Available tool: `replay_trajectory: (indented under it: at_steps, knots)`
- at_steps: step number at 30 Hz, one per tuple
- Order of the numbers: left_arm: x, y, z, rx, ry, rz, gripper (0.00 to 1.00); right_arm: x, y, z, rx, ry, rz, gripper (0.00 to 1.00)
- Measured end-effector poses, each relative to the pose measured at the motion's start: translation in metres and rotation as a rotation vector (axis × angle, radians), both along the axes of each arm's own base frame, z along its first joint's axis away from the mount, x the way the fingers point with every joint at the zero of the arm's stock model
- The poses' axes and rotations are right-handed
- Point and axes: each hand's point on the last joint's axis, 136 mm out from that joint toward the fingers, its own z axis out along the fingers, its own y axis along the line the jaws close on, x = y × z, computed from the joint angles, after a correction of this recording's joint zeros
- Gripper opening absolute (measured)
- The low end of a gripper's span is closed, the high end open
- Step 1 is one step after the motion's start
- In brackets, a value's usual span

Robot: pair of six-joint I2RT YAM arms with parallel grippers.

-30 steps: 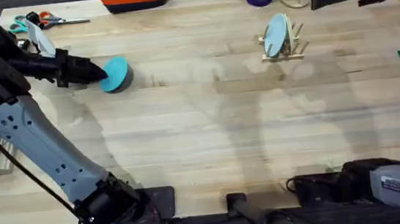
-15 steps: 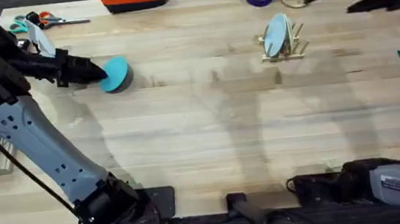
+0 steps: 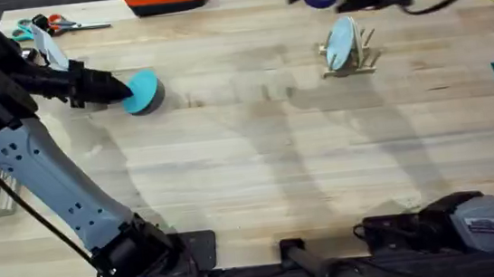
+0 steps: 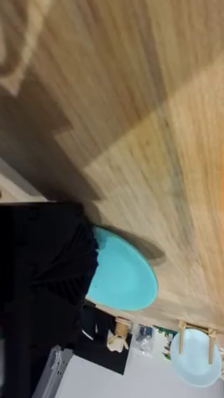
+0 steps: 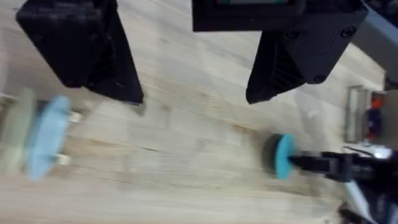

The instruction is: Pick up the plates from the table one by one and place each into a slot on the dish rack.

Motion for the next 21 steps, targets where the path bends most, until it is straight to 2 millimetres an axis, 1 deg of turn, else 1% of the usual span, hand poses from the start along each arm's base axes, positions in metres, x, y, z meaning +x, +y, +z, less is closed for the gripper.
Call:
replay_trajectory:
  at_steps: [5,9,12,16,21]
  knots:
    - [0.000,0.000,0.000,0.000,0.000,0.000,0.041,0.008,0.041,-0.011,0.070,0.045,0.000,0.994]
    - [0.000,0.000,0.000,0.000,0.000,0.000,0.041,0.005,0.075,-0.029,0.082,0.095,0.038,0.994]
    - [0.000,0.000,0.000,0.000,0.000,0.000,0.041,0.003,0.095,-0.040,0.086,0.111,0.069,0.994]
    - [0.000,0.000,0.000,0.000,0.000,0.001,0.041,0.004,0.114,-0.049,0.091,0.117,0.099,0.993]
    - [0.000,0.000,0.000,0.000,-0.001,0.000,0.041,0.011,0.129,-0.060,0.117,0.127,0.114,0.995]
